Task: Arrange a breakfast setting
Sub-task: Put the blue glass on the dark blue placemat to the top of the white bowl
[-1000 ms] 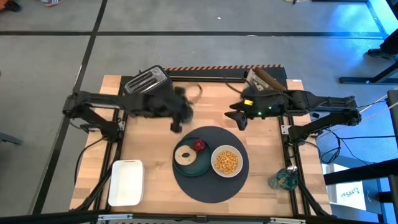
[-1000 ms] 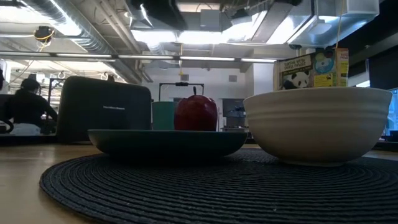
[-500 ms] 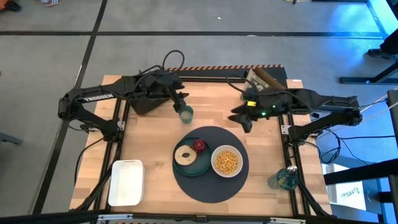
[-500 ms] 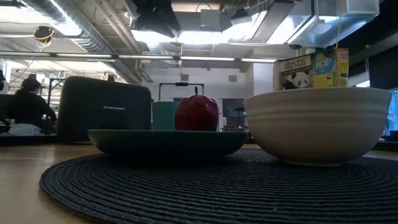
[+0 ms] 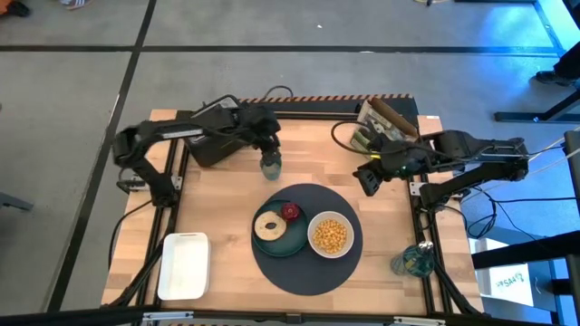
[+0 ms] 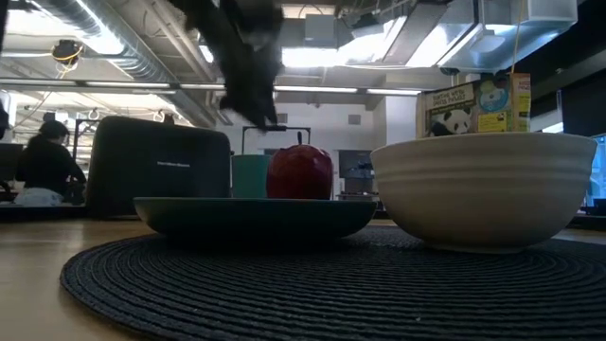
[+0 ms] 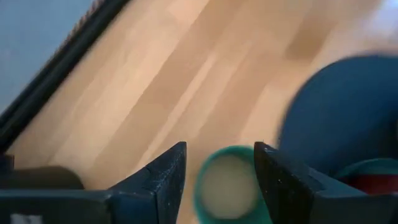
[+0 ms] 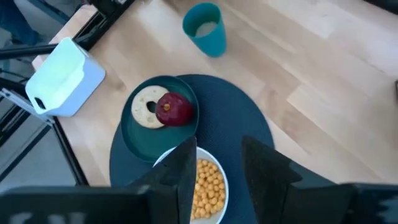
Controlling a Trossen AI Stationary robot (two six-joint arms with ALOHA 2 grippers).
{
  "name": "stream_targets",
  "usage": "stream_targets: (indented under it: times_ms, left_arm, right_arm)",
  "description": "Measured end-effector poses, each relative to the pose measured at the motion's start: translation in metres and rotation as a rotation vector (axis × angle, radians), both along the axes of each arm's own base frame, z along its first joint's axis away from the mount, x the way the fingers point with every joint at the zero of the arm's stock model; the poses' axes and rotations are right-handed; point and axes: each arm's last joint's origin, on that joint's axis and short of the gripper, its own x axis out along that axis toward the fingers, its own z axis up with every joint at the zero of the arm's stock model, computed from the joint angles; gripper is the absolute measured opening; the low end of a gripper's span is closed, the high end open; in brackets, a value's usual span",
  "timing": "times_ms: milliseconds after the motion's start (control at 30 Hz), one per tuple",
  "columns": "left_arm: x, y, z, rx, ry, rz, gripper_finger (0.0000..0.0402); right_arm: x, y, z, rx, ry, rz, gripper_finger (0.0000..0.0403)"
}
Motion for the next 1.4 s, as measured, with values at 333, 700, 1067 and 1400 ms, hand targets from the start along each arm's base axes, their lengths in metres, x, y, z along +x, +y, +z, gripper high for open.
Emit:
stream_targets:
  times_ms: [333,700,1067,1400]
  left_arm:
    - [0.006,0.02,-0.052,-0.157,0.195,-0.057,0.013]
    - [0.008,0.018,-0.061,-0.132,0.251,-0.141,0.0011]
    - [0.035,-0.009,-0.025,-0.034,0.19,-0.202,0.0004]
    - [0.073,-0.03,-0.019,0.063,0.145,-0.277,0.0002]
  right_arm:
    - [-0.003,0.016,-0.001,0.018,-0.009,-0.025,0.0115]
    - [-0.005,0.023,-0.001,0.002,-0.019,-0.038,0.0115]
    - [-0.005,0.022,-0.001,-0.013,-0.022,-0.049,0.0115]
    - [-0.005,0.022,-0.001,-0.03,-0.027,-0.054,0.0115]
